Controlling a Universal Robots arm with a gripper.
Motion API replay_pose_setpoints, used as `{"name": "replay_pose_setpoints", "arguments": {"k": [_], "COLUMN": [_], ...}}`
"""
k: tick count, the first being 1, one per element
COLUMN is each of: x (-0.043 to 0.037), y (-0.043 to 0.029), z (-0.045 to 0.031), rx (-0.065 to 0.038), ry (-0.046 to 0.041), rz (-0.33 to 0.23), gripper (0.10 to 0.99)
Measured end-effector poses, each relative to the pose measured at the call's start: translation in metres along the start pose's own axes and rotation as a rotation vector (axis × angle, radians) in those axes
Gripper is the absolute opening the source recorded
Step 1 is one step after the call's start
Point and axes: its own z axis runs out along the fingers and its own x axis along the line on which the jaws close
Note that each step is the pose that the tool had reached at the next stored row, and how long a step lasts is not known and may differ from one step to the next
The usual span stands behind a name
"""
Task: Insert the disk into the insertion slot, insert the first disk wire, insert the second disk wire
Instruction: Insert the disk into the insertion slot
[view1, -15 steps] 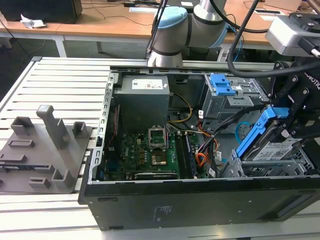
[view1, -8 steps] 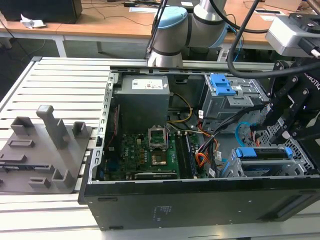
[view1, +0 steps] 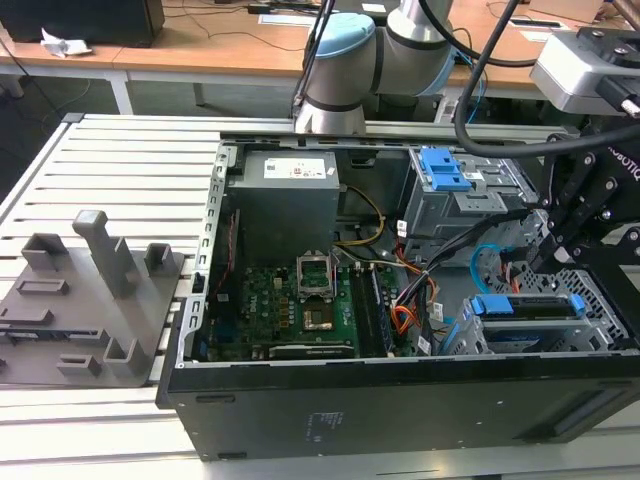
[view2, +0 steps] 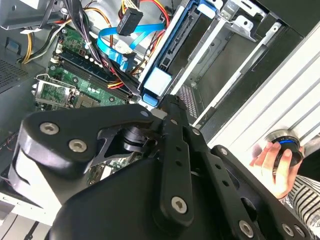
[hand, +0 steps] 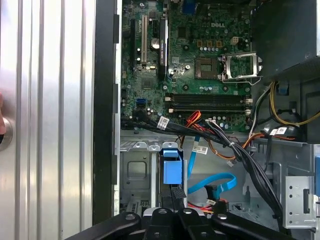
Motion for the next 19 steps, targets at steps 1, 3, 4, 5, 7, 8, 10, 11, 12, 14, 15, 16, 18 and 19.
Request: {"name": "replay_pose_setpoints", "arguments": {"k": [1, 3, 4, 5, 7, 8, 10, 11, 12, 14, 15, 16, 18, 19], "x": [0.0000, 0.0000, 0.0000, 0.0000, 0.0000, 0.0000, -0.0004, -0.0004, -0.0003, -0.0002, -0.0001, 0.0001, 0.0001, 0.0003], "y": [0.0000, 0.0000, 0.0000, 0.0000, 0.0000, -0.0009, -0.0049, -0.0060, -0.0065, -0.0074, -0.0082, -0.0085, -0.0099, -0.0122], "z": [0.0000, 0.0002, 0.0003, 0.0003, 0.0004, 0.0006, 0.0010, 0.0038, 0.0065, 0.0117, 0.0163, 0.0191, 0.0236, 0.0268], "rx": [0.000, 0.000, 0.000, 0.000, 0.000, 0.000, -0.001, -0.002, -0.002, -0.003, -0.004, -0.005, -0.005, -0.006], "ry": [0.0000, -0.0001, -0.0001, 0.0000, 0.0000, -0.0003, -0.0003, 0.0000, -0.0001, -0.0002, -0.0002, -0.0001, 0.0000, -0.0001], "rz": [0.000, 0.000, 0.000, 0.000, 0.000, 0.000, 0.000, 0.000, 0.000, 0.000, 0.000, 0.000, 0.000, 0.000], "gripper": [0.106, 0.106, 0.106, 0.106, 0.106, 0.106, 0.106, 0.106, 0.106, 0.106, 0.106, 0.106, 0.106, 0.106]}}
